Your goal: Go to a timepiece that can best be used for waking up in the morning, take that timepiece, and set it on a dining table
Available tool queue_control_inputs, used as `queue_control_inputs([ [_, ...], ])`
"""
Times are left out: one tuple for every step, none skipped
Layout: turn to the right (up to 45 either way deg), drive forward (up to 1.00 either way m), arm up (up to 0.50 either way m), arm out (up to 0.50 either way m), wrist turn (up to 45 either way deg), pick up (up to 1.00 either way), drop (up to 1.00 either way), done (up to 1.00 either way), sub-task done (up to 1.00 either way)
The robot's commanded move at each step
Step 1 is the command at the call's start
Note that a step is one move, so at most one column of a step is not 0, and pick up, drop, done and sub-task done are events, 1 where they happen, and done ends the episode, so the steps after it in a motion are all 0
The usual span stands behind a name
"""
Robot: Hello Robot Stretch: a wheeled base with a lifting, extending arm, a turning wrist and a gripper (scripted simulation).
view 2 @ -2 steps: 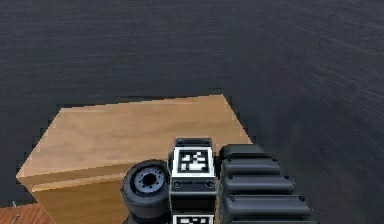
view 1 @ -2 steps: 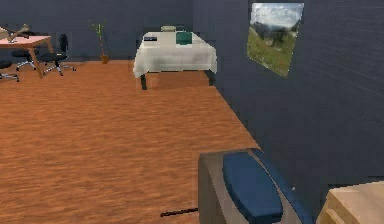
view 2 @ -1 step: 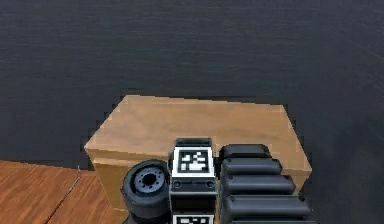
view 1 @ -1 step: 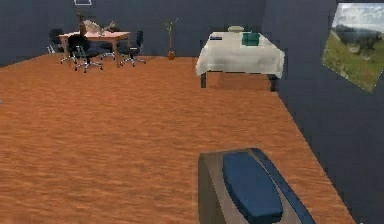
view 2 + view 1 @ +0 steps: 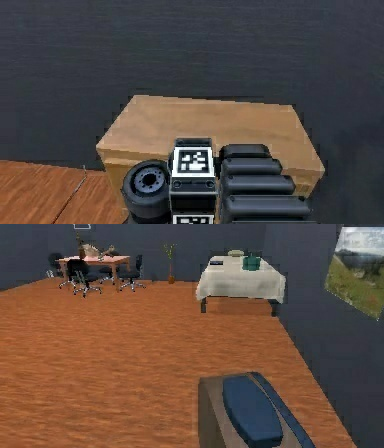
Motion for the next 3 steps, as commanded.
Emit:
queue_control_inputs([
  [-36.0,0.0,0.0,0.0,0.0,0.0,0.0,0.0,0.0],
  [0.0,1.0,0.0,0.0,0.0,0.0,0.0,0.0,0.0],
  [0.0,1.0,0.0,0.0,0.0,0.0,0.0,0.0,0.0],
])
